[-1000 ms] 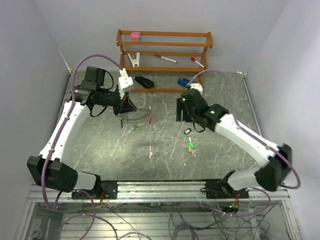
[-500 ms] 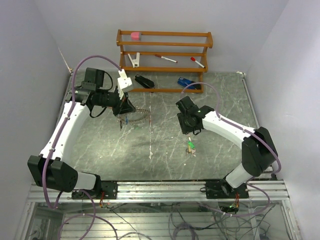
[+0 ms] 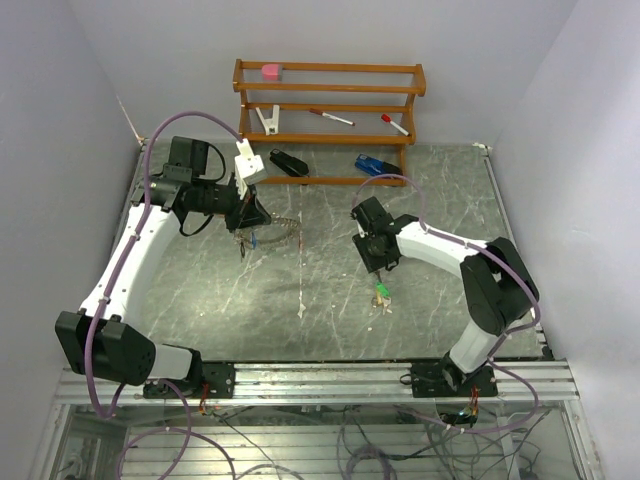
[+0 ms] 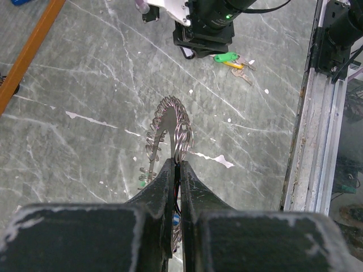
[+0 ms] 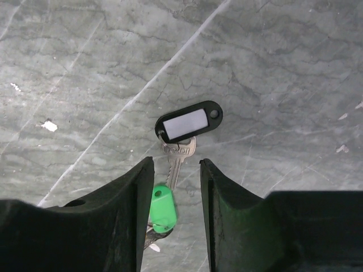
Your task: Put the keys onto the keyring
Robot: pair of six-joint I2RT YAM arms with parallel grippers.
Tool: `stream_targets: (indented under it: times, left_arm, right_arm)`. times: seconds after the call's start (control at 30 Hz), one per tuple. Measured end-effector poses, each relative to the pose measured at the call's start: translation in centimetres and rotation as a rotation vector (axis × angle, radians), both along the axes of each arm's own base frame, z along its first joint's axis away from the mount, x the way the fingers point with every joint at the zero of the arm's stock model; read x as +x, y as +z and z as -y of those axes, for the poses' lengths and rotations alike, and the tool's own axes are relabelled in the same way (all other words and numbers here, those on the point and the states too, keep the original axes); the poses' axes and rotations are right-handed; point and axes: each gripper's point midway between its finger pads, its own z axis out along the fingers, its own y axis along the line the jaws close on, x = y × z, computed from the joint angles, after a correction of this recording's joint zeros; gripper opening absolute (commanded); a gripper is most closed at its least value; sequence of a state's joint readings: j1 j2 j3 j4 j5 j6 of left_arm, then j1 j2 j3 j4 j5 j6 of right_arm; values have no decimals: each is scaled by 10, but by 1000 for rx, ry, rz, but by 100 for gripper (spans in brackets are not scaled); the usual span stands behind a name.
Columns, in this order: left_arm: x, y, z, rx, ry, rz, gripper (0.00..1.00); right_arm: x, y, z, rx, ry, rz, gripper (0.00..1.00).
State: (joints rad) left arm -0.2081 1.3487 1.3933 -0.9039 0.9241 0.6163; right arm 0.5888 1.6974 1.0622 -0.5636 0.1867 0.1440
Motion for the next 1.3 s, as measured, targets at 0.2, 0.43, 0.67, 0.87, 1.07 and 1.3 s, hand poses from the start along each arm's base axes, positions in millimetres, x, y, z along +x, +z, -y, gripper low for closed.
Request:
stream_targets:
  times: [0.2,0.43,0.67,0.87,1.07,1.3]
  left_arm:
    - [0,0,0,-2,3,-1,7]
    - [1,1,0,-3,5,-1,7]
    - [3,2,0,-6,8,9,7]
    - [3,2,0,-7,9,7,7]
    - [4,2,0,-8,11,8,7]
    - [4,3,0,-9,15,3,7]
  right_arm:
    - [3,-13,3,-12,16,-25,18]
    - [8,-16,3,-11,22,-16,20]
    - [10,-15,4,-14,33,-12,24]
    - [13,-16,3,-13,44,-2,22]
    - [20,-17,-3,-4,53,6,12]
    - [24,-16,-6,4,47,10,2]
